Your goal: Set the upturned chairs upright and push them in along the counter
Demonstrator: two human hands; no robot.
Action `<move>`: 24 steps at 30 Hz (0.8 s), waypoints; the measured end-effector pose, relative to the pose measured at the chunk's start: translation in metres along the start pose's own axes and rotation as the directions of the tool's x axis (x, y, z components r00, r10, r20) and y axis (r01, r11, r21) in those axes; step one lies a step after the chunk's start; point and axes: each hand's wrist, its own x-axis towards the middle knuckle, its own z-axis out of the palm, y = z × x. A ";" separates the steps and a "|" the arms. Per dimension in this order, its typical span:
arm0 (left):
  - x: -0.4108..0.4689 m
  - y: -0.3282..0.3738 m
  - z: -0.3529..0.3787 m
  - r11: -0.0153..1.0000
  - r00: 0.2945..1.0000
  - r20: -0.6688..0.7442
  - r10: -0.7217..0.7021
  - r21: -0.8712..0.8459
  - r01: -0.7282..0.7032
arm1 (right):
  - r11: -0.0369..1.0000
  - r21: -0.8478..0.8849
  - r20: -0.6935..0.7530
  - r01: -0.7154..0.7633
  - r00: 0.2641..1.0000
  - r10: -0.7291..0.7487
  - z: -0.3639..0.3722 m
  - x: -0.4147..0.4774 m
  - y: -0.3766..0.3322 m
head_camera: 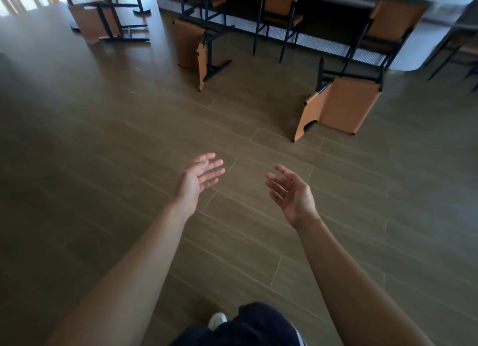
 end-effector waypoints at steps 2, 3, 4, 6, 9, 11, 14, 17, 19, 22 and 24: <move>0.024 0.000 0.012 1.000 0.999 0.025 -0.023 0.006 0.023 | 1.000 0.011 -0.032 -0.001 0.999 0.002 -0.003 0.020 -0.008; 0.036 -0.001 0.018 0.999 0.999 0.039 -0.032 0.004 0.032 | 1.000 0.017 -0.050 -0.002 0.999 0.002 -0.005 0.031 -0.013; 0.051 -0.002 0.025 0.999 0.998 0.053 -0.041 0.003 0.040 | 1.000 0.026 -0.066 -0.001 0.998 0.003 -0.008 0.045 -0.019; 0.079 -0.004 0.039 0.999 0.996 0.071 -0.054 0.012 0.053 | 0.999 0.040 -0.090 0.000 0.996 0.004 -0.013 0.069 -0.031; 0.125 -0.004 0.065 0.998 0.995 0.087 -0.053 0.021 0.051 | 0.999 0.047 -0.105 0.013 0.994 -0.008 -0.025 0.110 -0.049; 0.154 -0.003 0.085 0.999 0.994 0.097 -0.045 0.022 0.043 | 0.999 0.050 -0.114 0.018 0.993 -0.012 -0.034 0.140 -0.065; 0.197 0.000 0.121 0.999 0.993 0.112 -0.046 0.032 0.043 | 0.997 0.068 -0.130 0.020 0.991 -0.010 -0.049 0.185 -0.097; 0.248 0.005 0.166 0.998 0.992 0.113 -0.062 0.032 0.059 | 0.998 0.065 -0.146 0.020 0.989 -0.010 -0.068 0.235 -0.139; 0.270 0.008 0.182 0.998 0.991 0.116 -0.062 0.030 0.059 | 0.998 0.054 -0.149 0.013 0.989 -0.005 -0.074 0.255 -0.156; 0.319 0.015 0.225 0.998 0.990 0.131 -0.059 0.018 0.057 | 0.998 0.052 -0.165 0.022 0.986 -0.013 -0.092 0.299 -0.189; 0.345 0.019 0.250 0.998 0.987 0.150 -0.062 0.016 0.060 | 0.998 0.053 -0.186 0.023 0.982 -0.013 -0.102 0.323 -0.206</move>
